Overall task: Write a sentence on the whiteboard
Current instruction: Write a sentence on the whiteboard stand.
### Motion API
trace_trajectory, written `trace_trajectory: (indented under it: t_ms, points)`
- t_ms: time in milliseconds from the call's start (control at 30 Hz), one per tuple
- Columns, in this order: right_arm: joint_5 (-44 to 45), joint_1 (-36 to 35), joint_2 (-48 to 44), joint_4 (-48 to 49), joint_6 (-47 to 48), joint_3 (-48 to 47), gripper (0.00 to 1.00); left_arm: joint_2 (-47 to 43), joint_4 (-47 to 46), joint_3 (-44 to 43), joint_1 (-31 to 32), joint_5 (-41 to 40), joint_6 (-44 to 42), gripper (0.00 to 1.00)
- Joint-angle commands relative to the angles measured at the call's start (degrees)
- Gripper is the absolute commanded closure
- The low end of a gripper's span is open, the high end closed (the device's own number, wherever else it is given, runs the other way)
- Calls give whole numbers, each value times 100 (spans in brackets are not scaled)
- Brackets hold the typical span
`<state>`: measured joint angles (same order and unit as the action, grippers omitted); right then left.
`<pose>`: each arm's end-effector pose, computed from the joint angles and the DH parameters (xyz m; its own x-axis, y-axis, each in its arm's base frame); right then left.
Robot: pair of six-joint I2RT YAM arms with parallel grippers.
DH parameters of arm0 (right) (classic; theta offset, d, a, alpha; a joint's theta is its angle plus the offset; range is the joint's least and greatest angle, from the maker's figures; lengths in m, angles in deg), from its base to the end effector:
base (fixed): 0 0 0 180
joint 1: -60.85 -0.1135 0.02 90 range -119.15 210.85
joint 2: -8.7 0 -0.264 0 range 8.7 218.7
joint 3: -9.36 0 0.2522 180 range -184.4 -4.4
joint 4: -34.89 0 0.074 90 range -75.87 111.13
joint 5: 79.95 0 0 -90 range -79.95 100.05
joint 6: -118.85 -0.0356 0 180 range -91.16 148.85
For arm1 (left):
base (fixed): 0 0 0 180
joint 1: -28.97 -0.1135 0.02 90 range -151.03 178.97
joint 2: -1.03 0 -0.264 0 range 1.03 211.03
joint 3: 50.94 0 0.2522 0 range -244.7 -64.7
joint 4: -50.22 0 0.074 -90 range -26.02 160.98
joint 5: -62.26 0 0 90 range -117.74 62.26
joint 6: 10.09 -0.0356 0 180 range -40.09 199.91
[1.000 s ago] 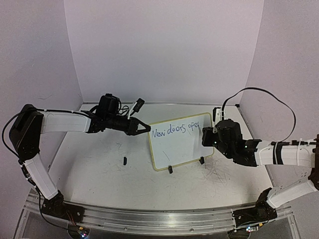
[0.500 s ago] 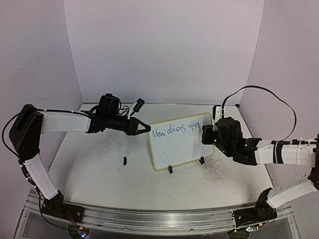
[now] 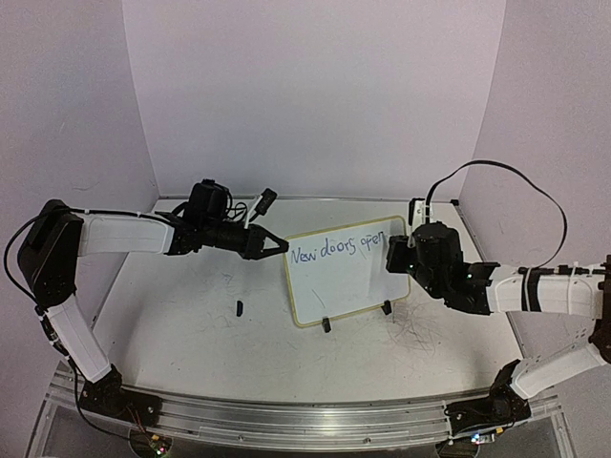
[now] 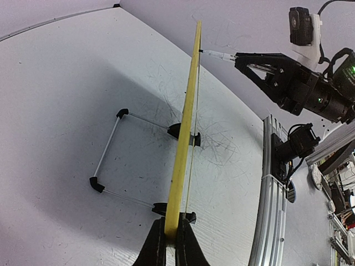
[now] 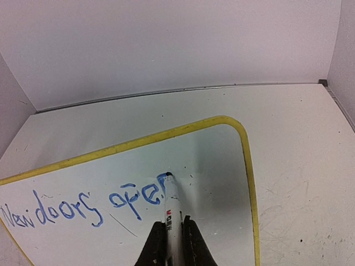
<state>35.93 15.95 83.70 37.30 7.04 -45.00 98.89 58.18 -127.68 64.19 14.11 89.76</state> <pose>0.2152 0.1926 0.2464 -0.3326 0.1405 -0.9326 -0.2347 0.9454 0.2261 0.2961 -0.2381 0.2353 -0.5462 0.2296 -0.8056 0.8247 0.3162 -0.4690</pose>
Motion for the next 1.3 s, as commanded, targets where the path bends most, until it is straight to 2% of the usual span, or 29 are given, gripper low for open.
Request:
trace_trajectory:
  t_ms: [0,433,800,1267]
  points:
    - [144,44,-29,-91,-122,-54,100,-149,351,47,81,-27,-246,100]
    - [-142,44,-165,-280,-306,252,100,-165,358,36,90,-26,-246,100]
    - [-108,65,-475,-176,-97,-5,100,-149,362,34,90,-51,-252,100]
    - [-997,514,-480,258,256,40,100,-126,360,27,90,-1,-255,100]
